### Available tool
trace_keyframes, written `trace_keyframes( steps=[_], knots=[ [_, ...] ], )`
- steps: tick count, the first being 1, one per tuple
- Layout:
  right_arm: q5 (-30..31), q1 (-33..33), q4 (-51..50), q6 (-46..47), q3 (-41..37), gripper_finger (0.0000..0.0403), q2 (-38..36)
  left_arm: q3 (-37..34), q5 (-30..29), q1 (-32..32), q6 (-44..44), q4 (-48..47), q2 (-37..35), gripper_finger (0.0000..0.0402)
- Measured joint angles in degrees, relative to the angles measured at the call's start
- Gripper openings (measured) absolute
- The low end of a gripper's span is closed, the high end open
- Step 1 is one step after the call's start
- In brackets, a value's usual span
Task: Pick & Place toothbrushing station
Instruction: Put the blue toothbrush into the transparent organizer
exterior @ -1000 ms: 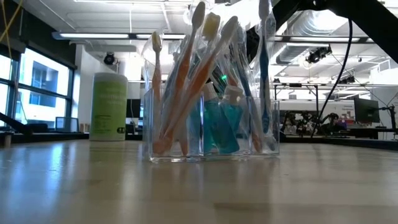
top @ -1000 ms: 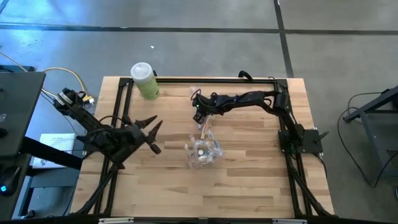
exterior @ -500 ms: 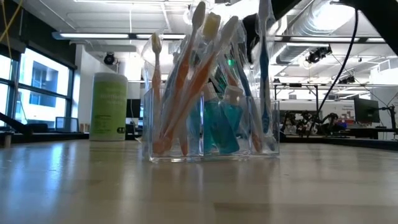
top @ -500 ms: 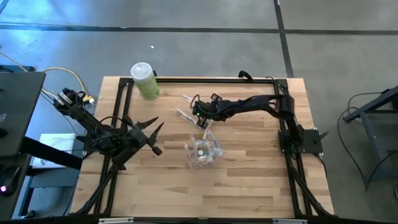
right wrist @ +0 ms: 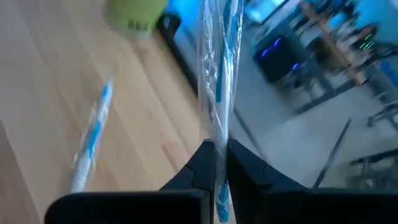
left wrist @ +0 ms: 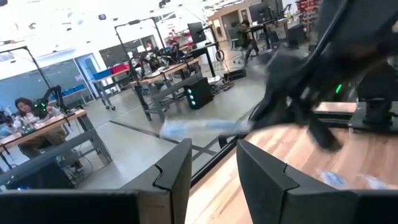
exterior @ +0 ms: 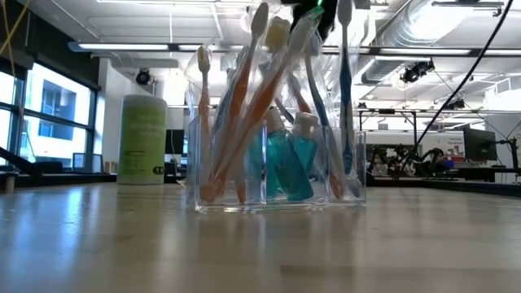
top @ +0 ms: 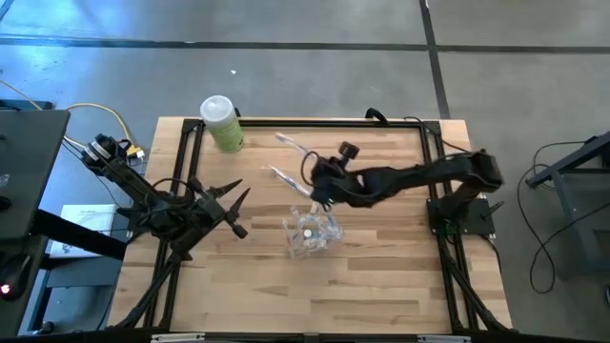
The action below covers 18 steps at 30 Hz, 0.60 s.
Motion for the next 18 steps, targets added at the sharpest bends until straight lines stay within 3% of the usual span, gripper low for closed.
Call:
trace_keyframes(
  steps=[6,11,15,18],
  knots=[
    [6.77,10.01,-9.72,8.55,0.02,0.0015,-6.39,-0.70,-0.94,-1.60,-1.69,-4.15,0.02,0.0122],
    [15.02,18.67,-16.32,18.06,0.00,0.0016,-7.25,-2.55,0.20,-2.87,-3.15,-4.00,0.02,0.0122],
    [21.13,24.55,-13.30,18.10,0.07,0.0014,-6.08,-4.30,7.32,-3.26,-7.56,-4.02,0.02,0.0122],
    [24.21,27.94,-9.82,14.77,-0.13,0.0014,-5.33,-5.71,16.72,-3.26,-12.10,-4.02,0.02,0.0122]
  ],
)
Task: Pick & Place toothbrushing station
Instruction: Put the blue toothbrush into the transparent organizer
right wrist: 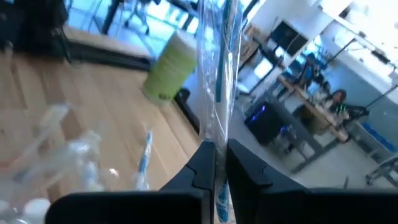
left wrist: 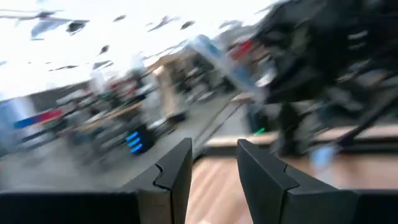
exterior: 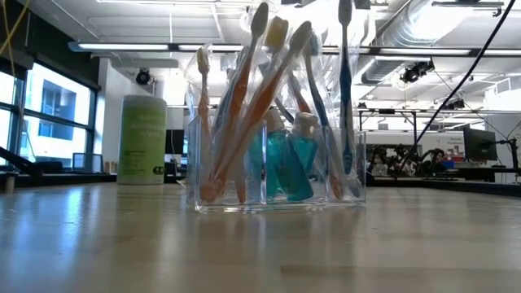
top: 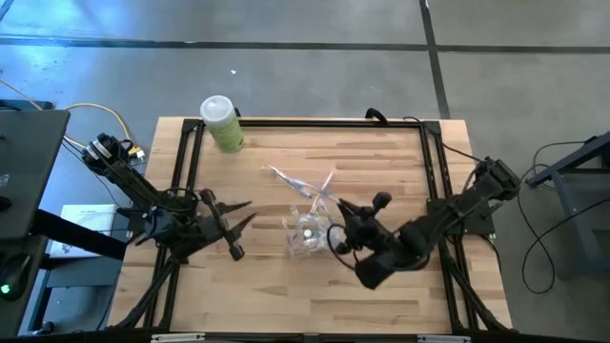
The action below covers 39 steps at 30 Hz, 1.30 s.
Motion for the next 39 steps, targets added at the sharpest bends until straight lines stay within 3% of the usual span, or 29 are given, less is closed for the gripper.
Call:
trace_keyframes(
  steps=[5,12,14,17,30,35,39],
  knots=[
    [1.02,2.76,9.92,-8.58,0.14,0.0014,0.69,-1.15,16.35,1.84,-12.73,-2.16,0.02,0.0122],
    [-8.89,2.34,24.92,-22.27,0.11,0.0014,2.25,-1.17,33.55,10.89,-33.26,-5.58,0.67,0.0122],
    [-12.39,1.60,29.57,-24.99,0.24,0.0014,3.06,-1.17,37.72,13.20,-35.28,-6.13,1.00,0.0122],
    [-12.94,1.67,32.83,-28.53,0.14,0.0014,4.20,-1.15,43.70,15.68,-34.57,-5.11,1.30,0.0122],
    [-13.95,-1.64,34.87,-30.27,0.17,0.0014,4.55,-1.15,47.25,16.90,-25.28,0.26,5.10,0.0122],
    [-18.63,-4.01,34.68,-29.02,0.17,0.0014,4.55,-1.15,47.24,16.90,-22.20,6.62,8.13,0.0122],
    [-18.17,-4.37,34.70,-29.14,0.17,0.0014,4.55,-1.15,44.28,16.87,-21.31,8.25,8.68,0.0122]
  ],
)
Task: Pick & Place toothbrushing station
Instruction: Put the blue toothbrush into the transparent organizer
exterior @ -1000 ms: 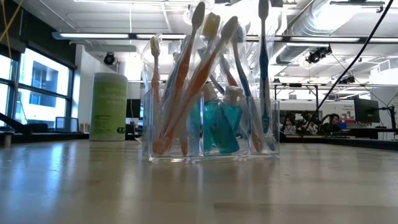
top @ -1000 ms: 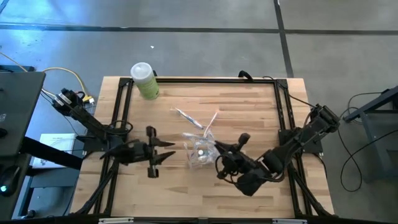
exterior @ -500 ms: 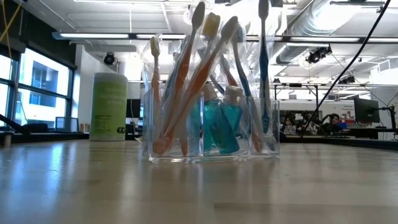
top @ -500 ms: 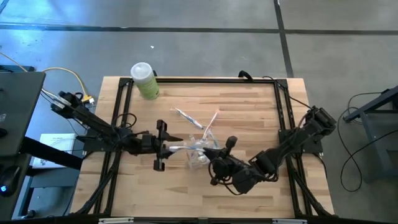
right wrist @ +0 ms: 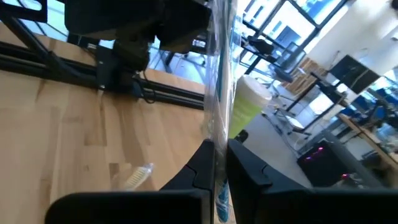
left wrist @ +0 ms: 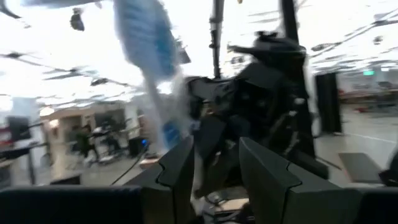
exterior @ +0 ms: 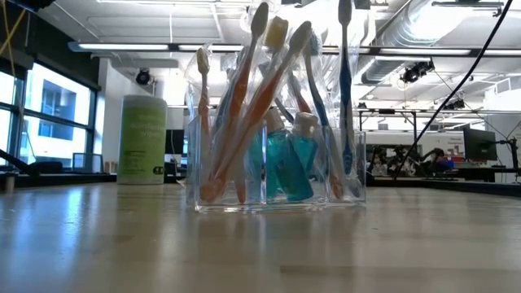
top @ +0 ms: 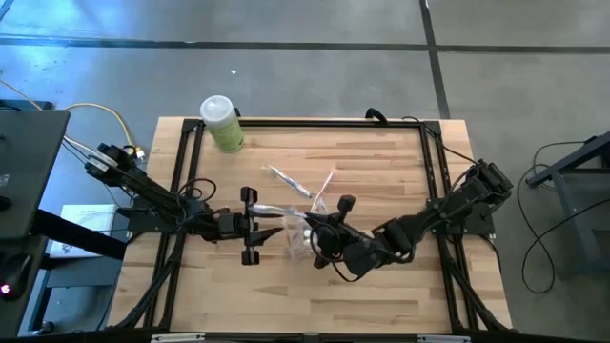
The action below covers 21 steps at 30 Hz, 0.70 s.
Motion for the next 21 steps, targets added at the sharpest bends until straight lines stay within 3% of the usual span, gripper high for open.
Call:
trace_keyframes(
  steps=[6,21],
  knots=[
    [5.51,1.36,-0.02,-2.42,0.00,0.0014,0.00,0.02,-4.48,0.00,-0.42,-0.16,0.00,0.0122],
    [-3.27,-3.08,0.16,-0.81,0.00,0.0014,4.34,0.02,-3.46,3.03,-1.18,0.18,-0.02,0.0121]
  ],
)
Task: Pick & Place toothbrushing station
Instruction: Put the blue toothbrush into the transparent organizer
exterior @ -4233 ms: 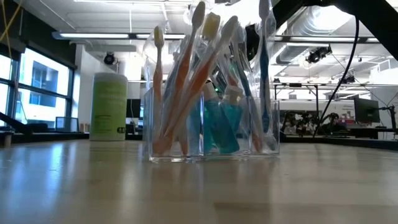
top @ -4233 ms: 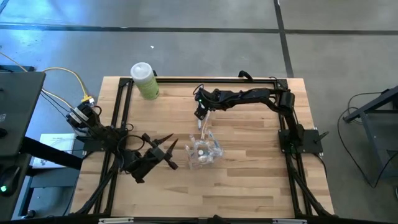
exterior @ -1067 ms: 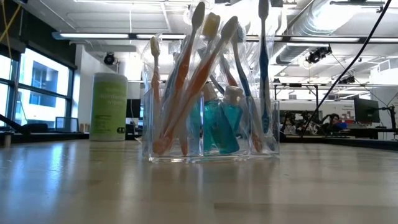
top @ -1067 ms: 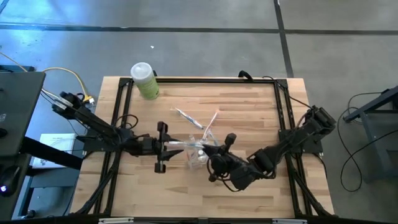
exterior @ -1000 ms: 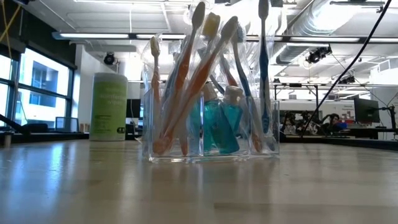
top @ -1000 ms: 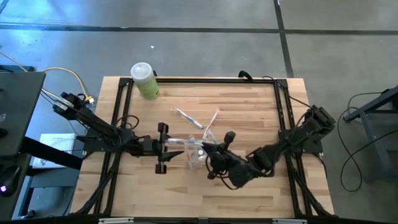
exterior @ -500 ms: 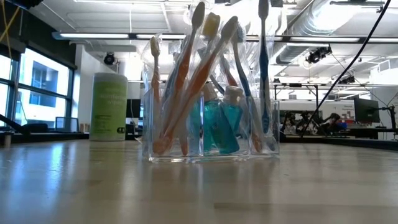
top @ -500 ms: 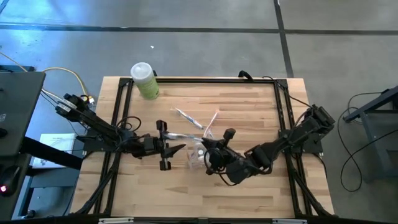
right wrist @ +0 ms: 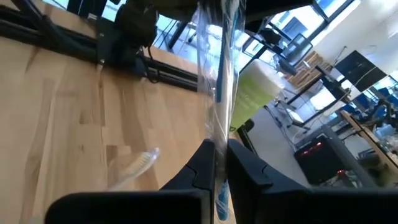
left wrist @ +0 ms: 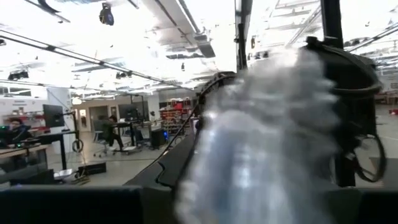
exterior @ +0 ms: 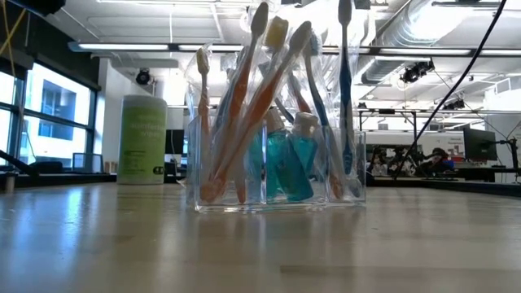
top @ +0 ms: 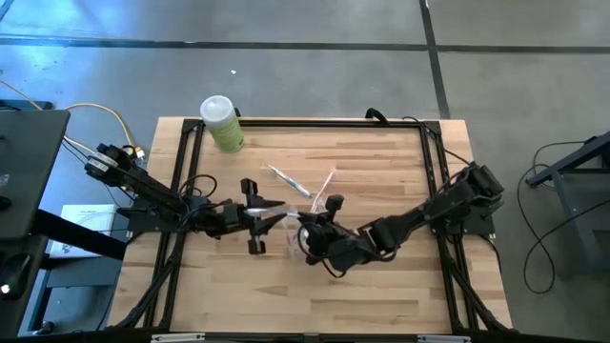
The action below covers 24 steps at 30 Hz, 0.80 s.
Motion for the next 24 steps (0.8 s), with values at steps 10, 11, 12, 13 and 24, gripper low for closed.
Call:
trace_keyframes(
  steps=[10,11,12,13,24],
  knots=[
    [6.02,2.10,2.42,-0.28,0.00,0.0046,0.14,0.02,-5.27,-1.19,1.61,-0.02,0.00,0.0017],
    [5.73,2.36,2.47,-0.28,0.00,0.0047,0.14,0.02,-5.71,-1.42,2.56,-0.05,0.00,0.0014],
    [5.74,2.65,2.40,-0.30,0.00,0.0048,0.14,0.02,-6.00,-1.74,3.39,-0.03,0.00,0.0013],
    [5.67,2.82,2.40,-0.31,0.00,0.0049,0.14,0.02,-6.72,-2.01,3.80,-0.01,0.00,0.0013],
    [23.21,7.35,2.99,-9.47,0.00,0.0099,-0.08,2.52,-18.39,-11.79,5.86,-0.79,-0.04,0.0010]
  ],
)
